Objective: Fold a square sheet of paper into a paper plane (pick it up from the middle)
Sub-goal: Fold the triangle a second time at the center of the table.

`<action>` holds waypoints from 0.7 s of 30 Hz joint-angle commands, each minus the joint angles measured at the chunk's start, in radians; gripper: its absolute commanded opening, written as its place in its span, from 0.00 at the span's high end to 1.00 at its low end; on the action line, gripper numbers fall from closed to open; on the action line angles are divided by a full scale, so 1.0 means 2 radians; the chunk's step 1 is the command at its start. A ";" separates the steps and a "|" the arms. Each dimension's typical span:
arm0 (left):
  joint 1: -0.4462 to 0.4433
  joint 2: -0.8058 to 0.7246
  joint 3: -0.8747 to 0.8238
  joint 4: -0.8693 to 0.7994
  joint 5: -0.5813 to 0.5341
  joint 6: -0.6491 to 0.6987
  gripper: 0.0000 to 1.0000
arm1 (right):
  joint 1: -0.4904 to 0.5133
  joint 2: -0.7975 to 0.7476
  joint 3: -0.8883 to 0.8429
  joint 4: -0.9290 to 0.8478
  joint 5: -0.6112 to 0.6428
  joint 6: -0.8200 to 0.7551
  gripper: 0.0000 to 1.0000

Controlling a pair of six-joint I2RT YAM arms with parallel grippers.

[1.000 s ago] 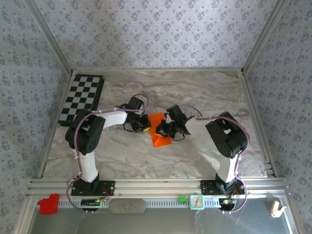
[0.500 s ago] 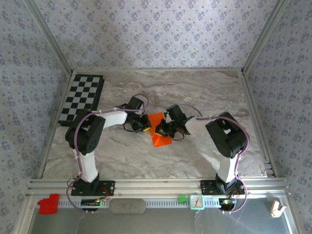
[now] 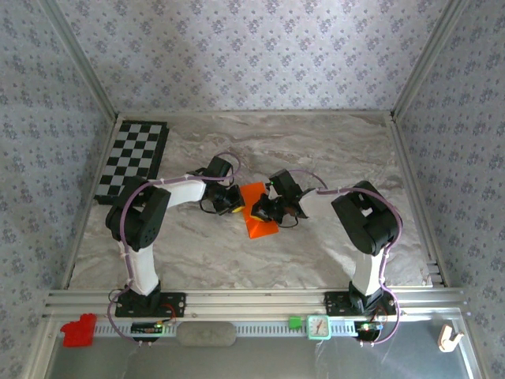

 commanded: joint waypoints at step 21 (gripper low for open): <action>-0.005 0.015 -0.004 -0.013 -0.002 -0.008 0.90 | -0.001 0.011 0.004 0.016 0.004 0.010 0.99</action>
